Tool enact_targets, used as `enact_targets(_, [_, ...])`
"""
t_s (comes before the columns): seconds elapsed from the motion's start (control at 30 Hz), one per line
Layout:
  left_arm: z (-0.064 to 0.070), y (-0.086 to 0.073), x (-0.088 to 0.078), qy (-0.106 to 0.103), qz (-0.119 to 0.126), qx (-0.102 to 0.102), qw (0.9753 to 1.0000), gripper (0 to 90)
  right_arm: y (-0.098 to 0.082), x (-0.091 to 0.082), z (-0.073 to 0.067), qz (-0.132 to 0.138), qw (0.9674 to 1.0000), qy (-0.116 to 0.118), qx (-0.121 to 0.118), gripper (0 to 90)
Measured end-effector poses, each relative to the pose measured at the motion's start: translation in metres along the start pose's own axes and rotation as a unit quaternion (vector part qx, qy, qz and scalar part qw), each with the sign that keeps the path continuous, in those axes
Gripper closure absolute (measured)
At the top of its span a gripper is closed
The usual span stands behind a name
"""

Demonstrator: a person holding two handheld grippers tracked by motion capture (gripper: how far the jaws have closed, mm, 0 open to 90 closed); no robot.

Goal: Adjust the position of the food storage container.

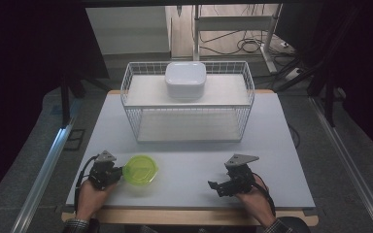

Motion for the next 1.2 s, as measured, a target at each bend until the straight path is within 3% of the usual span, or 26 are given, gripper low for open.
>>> enact_targets(0.4, [0.037,0.006,0.010,-0.037,-0.010,0.029,0.9988,89.7,0.000,0.000,0.001,-0.001,1.0000,-0.003,0.001,5.7])
enact_targets(0.67, [0.063,0.008,0.015,-0.058,-0.023,0.059,0.9963,89.7,0.000,-0.001,0.002,0.001,1.0000,-0.002,0.003,6.1])
enact_targets(0.97, [0.077,0.001,0.008,-0.074,-0.025,0.062,0.9950,89.7,0.000,-0.003,0.002,0.001,1.0000,-0.005,0.005,6.1])
enact_targets(1.2, [0.097,0.001,0.010,-0.091,-0.023,0.079,0.9924,89.6,0.000,-0.004,0.003,0.002,1.0000,-0.005,0.006,6.1])
Point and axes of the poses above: each handheld gripper's, and its own axes: x roughly forward along the jaws, y roughly out of its top, z roughly to its right, the point moved 7 cm from there along x, roughly forward along the jaws, and after that the axes turned 7 degrees about y, right-handed, at the moved point
